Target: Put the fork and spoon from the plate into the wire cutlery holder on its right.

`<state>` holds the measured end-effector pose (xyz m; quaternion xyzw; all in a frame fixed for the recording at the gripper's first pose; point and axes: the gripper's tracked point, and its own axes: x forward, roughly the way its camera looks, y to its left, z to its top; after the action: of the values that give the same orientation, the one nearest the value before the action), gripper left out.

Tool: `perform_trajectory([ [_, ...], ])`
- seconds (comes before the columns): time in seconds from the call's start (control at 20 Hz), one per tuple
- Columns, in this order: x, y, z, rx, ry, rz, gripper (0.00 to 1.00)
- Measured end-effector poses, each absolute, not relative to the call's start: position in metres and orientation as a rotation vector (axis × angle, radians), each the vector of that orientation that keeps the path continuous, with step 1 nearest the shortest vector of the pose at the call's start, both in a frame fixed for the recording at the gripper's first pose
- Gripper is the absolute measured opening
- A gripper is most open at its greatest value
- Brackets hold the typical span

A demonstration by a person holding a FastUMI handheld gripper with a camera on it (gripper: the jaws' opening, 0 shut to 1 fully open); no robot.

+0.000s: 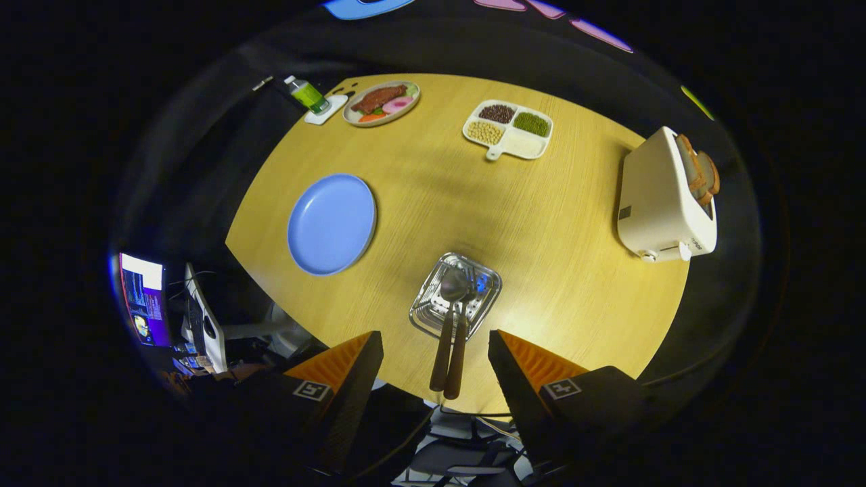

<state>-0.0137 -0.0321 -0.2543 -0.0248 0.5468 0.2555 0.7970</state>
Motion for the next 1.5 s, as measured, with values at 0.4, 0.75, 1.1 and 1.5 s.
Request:
perform_trajectory([
  [0.4,0.002,-0.040,-0.203,-0.030,0.804,0.489,0.97],
  [0.75,-0.004,-0.049,-0.165,0.000,0.489,0.431,0.99],
  [1.1,-0.014,-0.047,-0.132,0.011,0.278,0.428,0.98],
  [1.5,-0.013,-0.028,-0.110,0.009,0.186,0.488,0.98],
])
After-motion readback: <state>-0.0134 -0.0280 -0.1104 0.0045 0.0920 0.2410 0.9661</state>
